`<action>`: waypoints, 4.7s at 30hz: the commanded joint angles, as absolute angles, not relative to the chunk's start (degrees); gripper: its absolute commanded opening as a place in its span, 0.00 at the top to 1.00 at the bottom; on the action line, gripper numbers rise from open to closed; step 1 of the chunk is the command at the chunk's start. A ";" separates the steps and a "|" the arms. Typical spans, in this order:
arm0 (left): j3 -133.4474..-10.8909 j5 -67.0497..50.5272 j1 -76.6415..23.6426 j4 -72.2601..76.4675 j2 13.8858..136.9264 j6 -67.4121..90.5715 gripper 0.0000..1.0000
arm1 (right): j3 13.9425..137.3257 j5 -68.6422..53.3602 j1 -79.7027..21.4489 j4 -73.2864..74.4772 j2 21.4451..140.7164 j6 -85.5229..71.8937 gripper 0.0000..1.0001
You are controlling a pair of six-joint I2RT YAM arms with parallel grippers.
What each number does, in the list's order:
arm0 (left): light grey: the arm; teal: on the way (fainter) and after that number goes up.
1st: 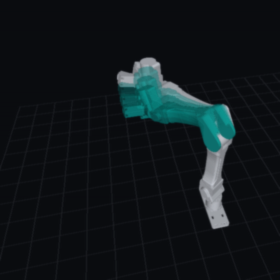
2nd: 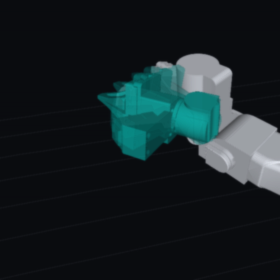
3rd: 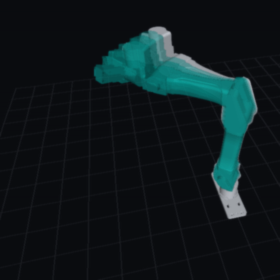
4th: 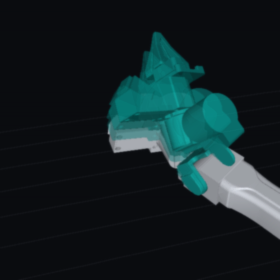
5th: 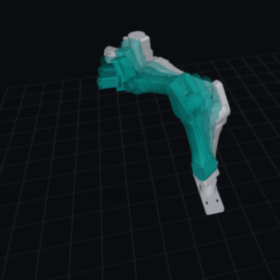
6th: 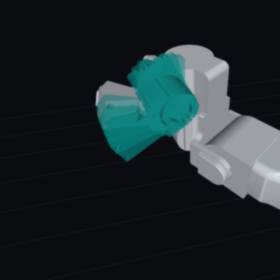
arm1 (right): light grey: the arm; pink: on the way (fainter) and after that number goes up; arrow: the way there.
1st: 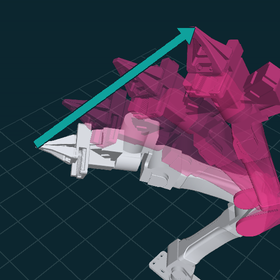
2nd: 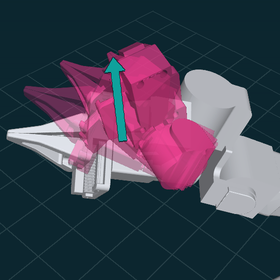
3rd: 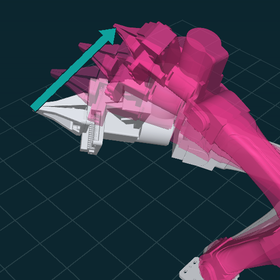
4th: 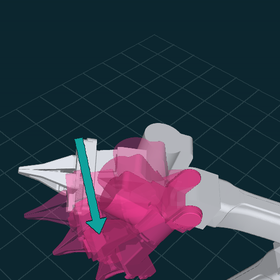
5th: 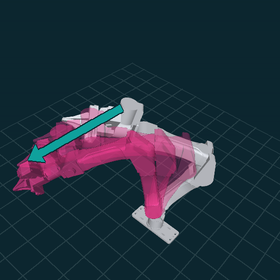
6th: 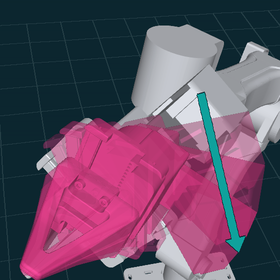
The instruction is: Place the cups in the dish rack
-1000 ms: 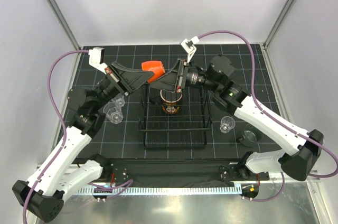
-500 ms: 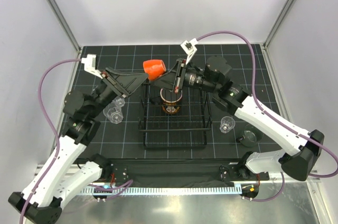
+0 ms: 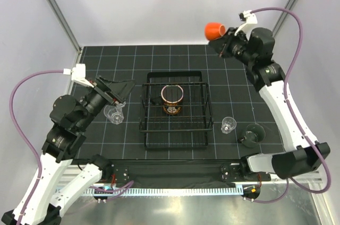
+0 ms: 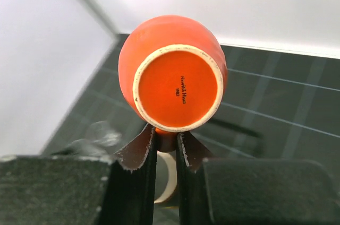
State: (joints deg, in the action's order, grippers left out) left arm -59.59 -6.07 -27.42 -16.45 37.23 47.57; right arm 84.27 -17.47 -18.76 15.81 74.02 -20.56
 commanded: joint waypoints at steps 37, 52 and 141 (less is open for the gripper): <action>-61.61 4.57 -27.51 -30.32 35.77 39.73 0.27 | 85.87 -13.45 -21.27 31.64 105.72 8.35 0.96; -62.93 4.57 -27.51 -31.64 36.74 39.73 0.27 | 87.10 -4.22 -23.91 32.96 110.83 8.26 0.96; -66.44 15.29 -27.51 -40.69 38.76 36.56 0.24 | 95.89 -9.93 -24.61 38.14 116.19 -2.02 0.50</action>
